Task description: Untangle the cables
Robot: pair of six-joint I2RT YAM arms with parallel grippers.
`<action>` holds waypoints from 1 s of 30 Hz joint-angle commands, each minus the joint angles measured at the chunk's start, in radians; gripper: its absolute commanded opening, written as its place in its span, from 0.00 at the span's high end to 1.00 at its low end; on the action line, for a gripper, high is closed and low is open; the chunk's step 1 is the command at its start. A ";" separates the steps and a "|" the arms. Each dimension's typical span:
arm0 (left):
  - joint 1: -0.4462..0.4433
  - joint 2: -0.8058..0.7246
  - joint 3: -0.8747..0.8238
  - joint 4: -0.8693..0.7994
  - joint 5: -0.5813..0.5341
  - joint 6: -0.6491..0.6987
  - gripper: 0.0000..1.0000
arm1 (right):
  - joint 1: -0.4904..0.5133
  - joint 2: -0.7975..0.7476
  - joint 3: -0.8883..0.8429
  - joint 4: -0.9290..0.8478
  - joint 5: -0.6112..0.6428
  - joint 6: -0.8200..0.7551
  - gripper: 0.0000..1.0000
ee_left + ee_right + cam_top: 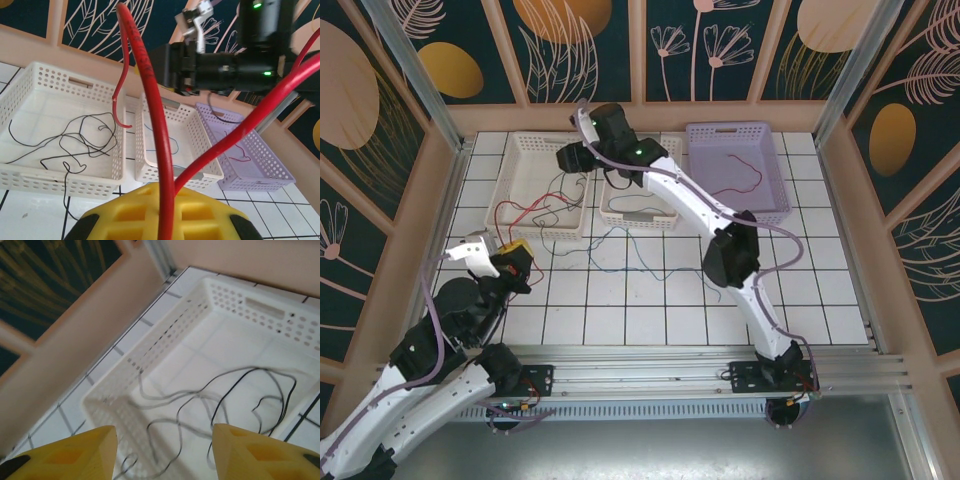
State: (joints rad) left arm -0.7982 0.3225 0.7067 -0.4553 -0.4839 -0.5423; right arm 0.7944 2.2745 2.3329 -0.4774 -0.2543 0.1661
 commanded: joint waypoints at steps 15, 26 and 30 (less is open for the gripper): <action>0.004 -0.109 -0.009 -0.004 -0.090 -0.007 1.00 | 0.246 -0.439 -0.995 0.513 0.055 -0.140 0.41; 0.005 -0.112 -0.009 -0.007 -0.096 -0.007 1.00 | 0.334 -0.213 -0.897 0.514 0.376 -0.234 0.39; 0.004 -0.114 -0.009 -0.008 -0.096 -0.007 1.00 | 0.364 -0.153 -0.869 0.525 0.459 -0.252 0.38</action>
State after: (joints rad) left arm -0.7982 0.2184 0.7052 -0.4622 -0.5629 -0.5465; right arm 1.1366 2.0895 1.4246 0.0174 0.0872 -0.0471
